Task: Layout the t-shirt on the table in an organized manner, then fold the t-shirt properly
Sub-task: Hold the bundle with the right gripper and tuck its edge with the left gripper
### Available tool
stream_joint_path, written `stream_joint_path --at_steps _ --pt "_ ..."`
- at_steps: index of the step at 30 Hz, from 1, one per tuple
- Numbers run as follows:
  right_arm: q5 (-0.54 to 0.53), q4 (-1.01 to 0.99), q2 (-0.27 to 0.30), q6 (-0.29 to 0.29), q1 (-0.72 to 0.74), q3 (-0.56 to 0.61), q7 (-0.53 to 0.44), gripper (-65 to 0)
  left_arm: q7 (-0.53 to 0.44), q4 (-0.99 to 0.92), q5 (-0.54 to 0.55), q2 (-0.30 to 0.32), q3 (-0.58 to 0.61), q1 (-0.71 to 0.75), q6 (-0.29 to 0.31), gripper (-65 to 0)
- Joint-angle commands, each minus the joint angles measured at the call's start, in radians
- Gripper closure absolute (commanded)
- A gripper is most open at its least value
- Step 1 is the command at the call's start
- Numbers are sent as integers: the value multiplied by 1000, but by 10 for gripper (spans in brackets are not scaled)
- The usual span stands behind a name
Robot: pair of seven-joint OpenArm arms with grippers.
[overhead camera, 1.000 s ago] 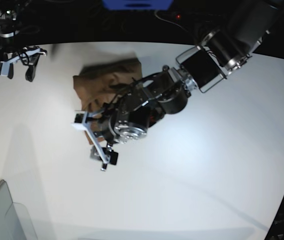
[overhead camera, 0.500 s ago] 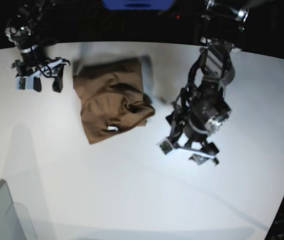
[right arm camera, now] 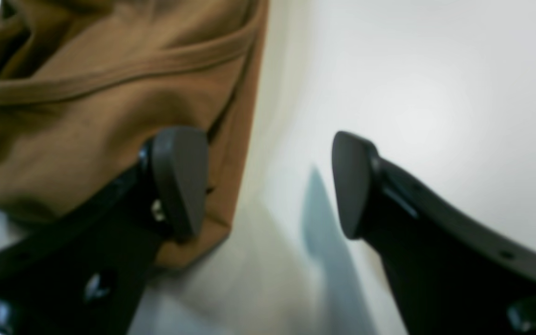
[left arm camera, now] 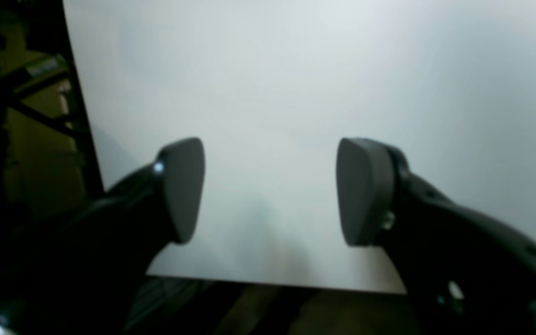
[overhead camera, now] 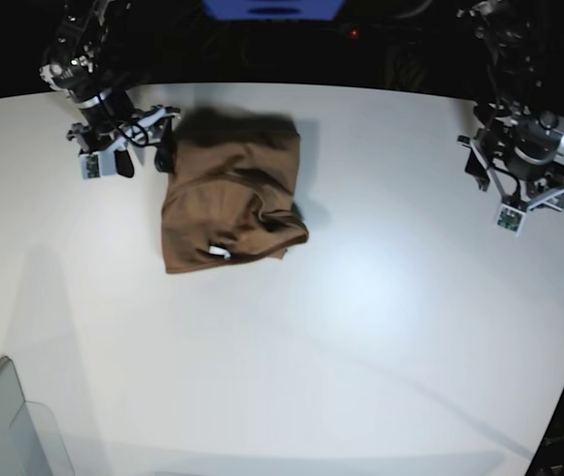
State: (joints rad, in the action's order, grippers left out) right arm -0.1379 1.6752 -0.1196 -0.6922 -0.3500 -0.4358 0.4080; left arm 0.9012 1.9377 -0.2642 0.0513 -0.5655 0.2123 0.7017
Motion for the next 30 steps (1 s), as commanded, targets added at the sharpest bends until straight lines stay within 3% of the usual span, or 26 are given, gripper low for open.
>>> stream_joint_path --at_steps 1,7,11,13,20,25,30 --pt "-21 18 2 -6 4 -1 -25 -417 -15 19 21 5 -15 3 -4 -429" --pt "-35 30 1 -6 10 -85 -27 -417 -15 19 79 -5 -34 39 -4 -429" --pt "-116 105 5 -6 -10 -113 -27 -397 -15 19 79 -34 -32 39 -4 -429" --pt "-141 168 5 -6 -40 -105 -25 -335 -15 19 79 -38 -32 37 -4 -429" --pt "-148 313 -21 -6 -142 73 -22 0 -15 18 79 -43 -32 28 -4 -429" --pt "-145 271 -18 -6 -145 190 -16 0 -15 13 79 -43 -31 31 -4 -429" --pt "-145 173 -15 -6 -122 236 -24 0 -15 16 79 -46 -31 28 -4 -429"
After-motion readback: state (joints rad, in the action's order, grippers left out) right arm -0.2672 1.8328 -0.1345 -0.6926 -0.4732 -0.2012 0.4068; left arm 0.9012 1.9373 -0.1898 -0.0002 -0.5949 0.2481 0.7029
